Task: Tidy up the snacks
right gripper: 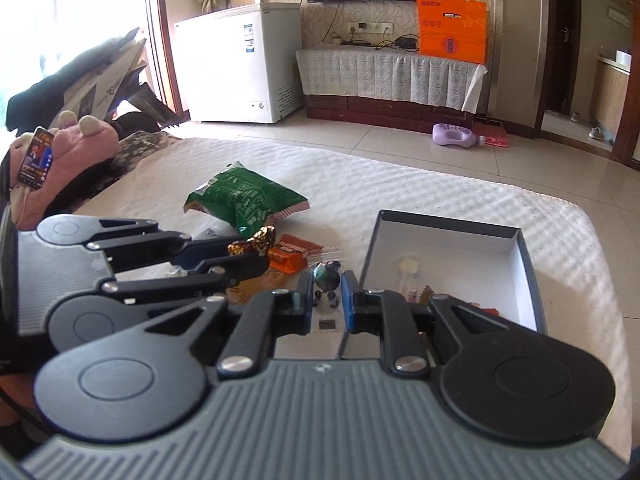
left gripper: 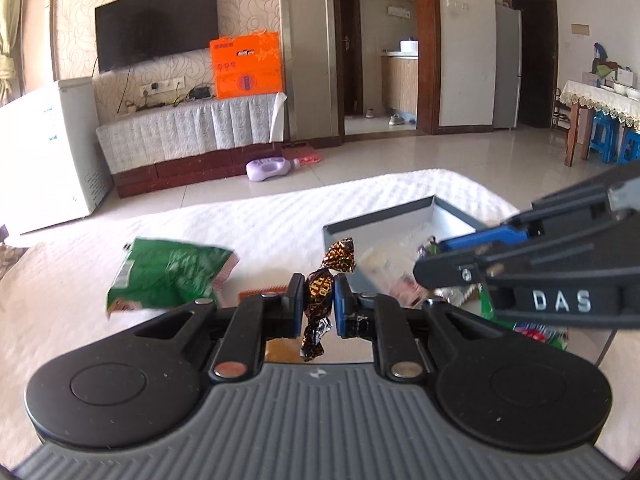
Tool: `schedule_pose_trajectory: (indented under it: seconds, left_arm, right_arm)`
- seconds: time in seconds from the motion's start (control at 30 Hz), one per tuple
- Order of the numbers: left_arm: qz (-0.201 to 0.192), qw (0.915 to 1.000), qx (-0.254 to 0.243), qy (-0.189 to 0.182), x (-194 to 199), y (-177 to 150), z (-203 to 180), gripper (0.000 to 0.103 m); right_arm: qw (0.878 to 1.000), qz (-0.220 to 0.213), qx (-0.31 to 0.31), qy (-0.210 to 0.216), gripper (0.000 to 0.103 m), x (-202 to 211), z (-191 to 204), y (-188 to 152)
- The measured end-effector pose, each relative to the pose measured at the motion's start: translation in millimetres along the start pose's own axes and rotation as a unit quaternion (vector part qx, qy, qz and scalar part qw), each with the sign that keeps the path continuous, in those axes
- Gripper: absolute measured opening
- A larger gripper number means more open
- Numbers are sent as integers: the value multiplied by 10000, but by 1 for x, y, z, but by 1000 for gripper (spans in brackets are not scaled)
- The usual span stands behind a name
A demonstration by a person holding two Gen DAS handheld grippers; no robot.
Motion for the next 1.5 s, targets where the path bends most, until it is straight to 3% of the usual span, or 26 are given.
schedule_pose_trajectory:
  seconds: [0.43, 0.83, 1.17, 1.5]
  left_arm:
    - [-222, 9992, -132, -296, -31, 21, -52, 18]
    - [39, 9988, -145, -474, -109, 35, -83, 18]
    - [247, 9978, -175, -587, -145, 36, -104, 18]
    - [347, 9980, -209, -488, -153, 32, -105, 20]
  right_arm:
    - [9984, -140, -399, -386, 18, 22, -48, -10]
    - [9941, -166, -826, -687, 18, 32, -93, -22]
    - [9935, -24, -898, -706, 18, 25, -103, -26]
    - [9941, 27, -869, -652, 18, 24, -99, -29]
Point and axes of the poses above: each gripper's, at about its wrist camera, not at the fingertips, and x roughly against the way its jaws point, z to its left, y to its top, the point moved 3 cm from there along -x, roughly the way its jaws point, and after that the axes turned 8 degrees about y, right-handed, at the moved point
